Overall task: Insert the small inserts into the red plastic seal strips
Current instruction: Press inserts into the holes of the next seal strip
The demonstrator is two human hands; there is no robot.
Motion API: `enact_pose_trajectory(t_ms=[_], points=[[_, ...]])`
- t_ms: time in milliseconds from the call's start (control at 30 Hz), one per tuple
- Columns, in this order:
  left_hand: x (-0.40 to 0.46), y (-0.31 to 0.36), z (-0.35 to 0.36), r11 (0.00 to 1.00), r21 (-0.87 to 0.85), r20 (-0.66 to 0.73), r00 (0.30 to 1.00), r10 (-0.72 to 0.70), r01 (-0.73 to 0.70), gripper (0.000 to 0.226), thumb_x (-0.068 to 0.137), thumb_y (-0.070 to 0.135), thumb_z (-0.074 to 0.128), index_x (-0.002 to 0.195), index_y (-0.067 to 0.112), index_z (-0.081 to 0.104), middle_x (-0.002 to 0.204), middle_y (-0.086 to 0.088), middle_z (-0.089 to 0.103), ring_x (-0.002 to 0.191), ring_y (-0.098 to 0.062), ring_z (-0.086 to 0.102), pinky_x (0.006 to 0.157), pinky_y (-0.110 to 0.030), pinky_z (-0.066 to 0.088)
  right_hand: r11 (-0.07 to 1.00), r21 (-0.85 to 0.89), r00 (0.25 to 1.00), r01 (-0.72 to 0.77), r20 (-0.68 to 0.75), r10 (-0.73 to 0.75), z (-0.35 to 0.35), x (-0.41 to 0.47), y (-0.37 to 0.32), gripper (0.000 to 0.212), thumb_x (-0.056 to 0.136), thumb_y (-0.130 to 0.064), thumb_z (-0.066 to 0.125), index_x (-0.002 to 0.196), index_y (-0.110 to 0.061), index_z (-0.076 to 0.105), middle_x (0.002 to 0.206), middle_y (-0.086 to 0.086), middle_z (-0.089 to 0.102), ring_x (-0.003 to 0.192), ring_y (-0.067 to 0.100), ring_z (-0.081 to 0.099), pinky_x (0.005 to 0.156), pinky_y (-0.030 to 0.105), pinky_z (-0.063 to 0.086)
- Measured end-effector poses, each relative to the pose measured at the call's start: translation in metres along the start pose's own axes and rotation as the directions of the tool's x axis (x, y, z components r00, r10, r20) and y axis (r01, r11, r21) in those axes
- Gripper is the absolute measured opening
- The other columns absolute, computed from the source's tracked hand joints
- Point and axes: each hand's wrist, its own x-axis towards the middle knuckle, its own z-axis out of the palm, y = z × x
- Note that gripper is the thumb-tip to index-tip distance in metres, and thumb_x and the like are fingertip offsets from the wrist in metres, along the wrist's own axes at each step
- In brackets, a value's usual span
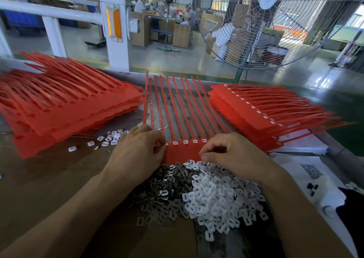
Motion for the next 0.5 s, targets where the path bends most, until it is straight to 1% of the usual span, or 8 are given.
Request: enact_pose_trajectory(t_ms=[67, 167, 233, 400, 500], points=[[0.0000, -0.0001, -0.0001, 1.000, 0.001, -0.004, 1.000, 0.000, 0.000, 0.017, 0.094, 0.039, 0.062, 0.108, 0.033, 0.070, 0.110, 0.011, 0.059, 0.111, -0.015, 0.052, 0.102, -0.043, 0.043, 1.000, -0.010, 0.999, -0.003, 0.043, 0.003, 0.0006, 0.0004, 0.0004, 0.007, 0.088, -0.034, 0.081, 0.094, -0.038, 0.080, 0.092, -0.023, 0.070, 0.086, -0.002, 0.066, 0.079, 0.023, 0.047], [-0.0008, -0.0008, 0.0003, 1.000, 0.006, -0.004, 1.000, 0.005, -0.005, 0.018, 0.094, 0.039, 0.062, 0.109, 0.033, 0.070, 0.110, 0.011, 0.059, 0.111, -0.015, 0.053, 0.101, -0.043, 0.044, 1.000, 0.002, 0.998, 0.000, 0.057, 0.000, 0.0007, -0.0003, 0.0004, 0.009, 0.088, -0.036, 0.081, 0.096, -0.039, 0.079, 0.094, -0.022, 0.069, 0.087, -0.001, 0.066, 0.079, 0.021, 0.048], [-0.0010, -0.0011, 0.0004, 1.000, 0.004, -0.006, 1.000, 0.004, -0.004, 0.018, 0.094, 0.039, 0.062, 0.108, 0.033, 0.070, 0.110, 0.011, 0.059, 0.111, -0.015, 0.053, 0.101, -0.043, 0.044, 0.999, 0.023, 0.997, 0.023, 0.070, -0.024, 0.0019, -0.0003, -0.0008, 0.009, 0.088, -0.036, 0.081, 0.097, -0.039, 0.079, 0.096, -0.019, 0.070, 0.087, 0.000, 0.067, 0.077, 0.017, 0.048], [-0.0005, -0.0011, 0.0005, 1.000, 0.001, -0.007, 1.000, 0.007, -0.007, 0.018, 0.094, 0.038, 0.062, 0.108, 0.032, 0.070, 0.111, 0.010, 0.060, 0.112, -0.016, 0.053, 0.101, -0.043, 0.044, 0.997, 0.067, 0.995, 0.034, 0.094, -0.040, 0.0082, 0.0009, -0.0028, 0.007, 0.086, -0.030, 0.084, 0.086, -0.034, 0.077, 0.088, -0.013, 0.071, 0.071, -0.001, 0.063, 0.066, 0.015, 0.049], [-0.0006, -0.0015, 0.0007, 1.000, 0.003, -0.005, 1.000, 0.007, -0.007, 0.018, 0.094, 0.039, 0.062, 0.108, 0.032, 0.070, 0.111, 0.010, 0.060, 0.112, -0.017, 0.053, 0.101, -0.043, 0.043, 0.992, 0.126, 0.995, 0.009, 0.100, -0.022, 0.0070, -0.0008, -0.0005, 0.006, 0.091, -0.033, 0.079, 0.087, -0.033, 0.074, 0.077, -0.009, 0.071, 0.061, -0.001, 0.059, 0.057, 0.015, 0.045]])
